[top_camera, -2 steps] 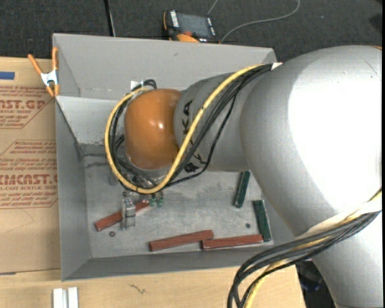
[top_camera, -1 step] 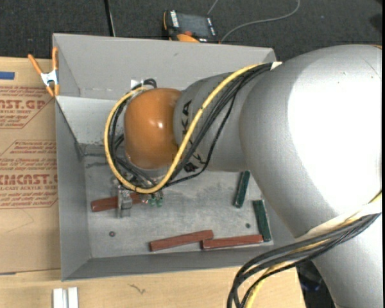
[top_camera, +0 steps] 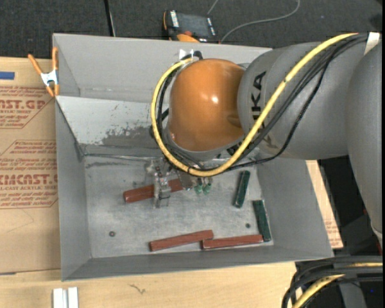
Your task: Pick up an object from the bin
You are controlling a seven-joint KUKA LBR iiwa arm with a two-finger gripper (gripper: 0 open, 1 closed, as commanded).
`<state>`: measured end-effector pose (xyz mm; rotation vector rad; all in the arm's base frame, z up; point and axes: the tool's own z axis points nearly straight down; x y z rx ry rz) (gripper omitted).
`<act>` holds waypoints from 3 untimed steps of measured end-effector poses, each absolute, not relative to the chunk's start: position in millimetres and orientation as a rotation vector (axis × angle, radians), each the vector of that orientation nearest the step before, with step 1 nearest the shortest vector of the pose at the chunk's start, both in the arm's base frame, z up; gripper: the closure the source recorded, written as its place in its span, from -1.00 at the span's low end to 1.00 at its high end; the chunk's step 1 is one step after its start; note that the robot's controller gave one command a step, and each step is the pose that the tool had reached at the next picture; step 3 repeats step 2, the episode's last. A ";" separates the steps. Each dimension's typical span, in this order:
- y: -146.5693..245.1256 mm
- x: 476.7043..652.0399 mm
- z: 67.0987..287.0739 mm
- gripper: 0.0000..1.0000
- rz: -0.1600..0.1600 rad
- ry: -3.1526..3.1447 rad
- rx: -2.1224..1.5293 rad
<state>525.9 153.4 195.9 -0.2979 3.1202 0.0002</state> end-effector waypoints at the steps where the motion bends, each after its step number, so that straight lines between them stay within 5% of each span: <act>1: 156.1 531.2 129.6 1.00 0.000 3.142 -0.149; 2: 128.3 510.9 257.1 1.00 0.001 3.129 -0.152; 3: 128.3 510.9 257.1 1.00 0.001 3.129 -0.152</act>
Offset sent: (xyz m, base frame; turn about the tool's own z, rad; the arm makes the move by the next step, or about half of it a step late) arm 0.0066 0.0022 -0.0627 0.0959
